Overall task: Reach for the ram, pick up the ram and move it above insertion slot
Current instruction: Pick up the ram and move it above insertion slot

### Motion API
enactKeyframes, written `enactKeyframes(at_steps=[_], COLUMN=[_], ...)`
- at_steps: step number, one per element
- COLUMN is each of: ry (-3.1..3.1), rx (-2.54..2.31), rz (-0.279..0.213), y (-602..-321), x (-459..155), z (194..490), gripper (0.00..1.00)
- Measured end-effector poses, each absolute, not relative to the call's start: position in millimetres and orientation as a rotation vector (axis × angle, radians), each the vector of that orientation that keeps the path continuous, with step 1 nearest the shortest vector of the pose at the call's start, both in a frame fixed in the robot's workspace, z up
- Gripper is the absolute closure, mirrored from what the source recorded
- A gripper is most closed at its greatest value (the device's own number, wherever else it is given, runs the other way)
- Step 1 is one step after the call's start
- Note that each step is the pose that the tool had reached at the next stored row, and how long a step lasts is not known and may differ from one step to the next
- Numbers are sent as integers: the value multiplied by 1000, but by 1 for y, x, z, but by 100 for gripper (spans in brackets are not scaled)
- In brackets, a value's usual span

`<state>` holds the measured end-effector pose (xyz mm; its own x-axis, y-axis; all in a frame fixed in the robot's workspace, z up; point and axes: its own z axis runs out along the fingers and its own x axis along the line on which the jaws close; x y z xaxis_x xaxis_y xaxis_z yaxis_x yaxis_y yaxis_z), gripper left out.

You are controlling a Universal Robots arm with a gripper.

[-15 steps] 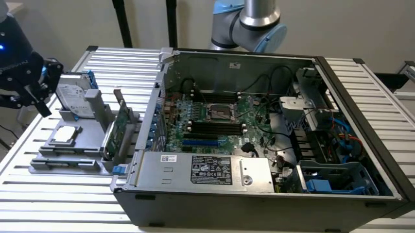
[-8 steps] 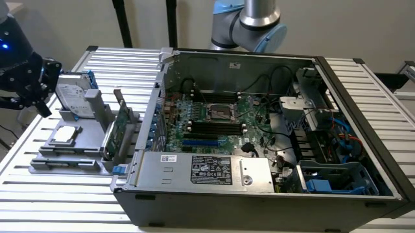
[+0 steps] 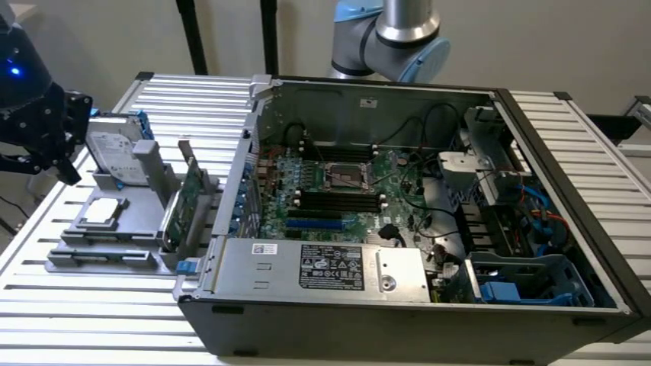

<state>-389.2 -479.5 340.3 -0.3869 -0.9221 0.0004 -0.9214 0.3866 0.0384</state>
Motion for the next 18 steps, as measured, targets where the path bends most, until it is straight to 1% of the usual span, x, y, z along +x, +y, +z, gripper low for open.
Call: enactKeyframes(at_steps=[18], ry=[-2279], rx=[2124], rz=[-43], y=[-480], x=[-389], z=[338], gripper=[89])
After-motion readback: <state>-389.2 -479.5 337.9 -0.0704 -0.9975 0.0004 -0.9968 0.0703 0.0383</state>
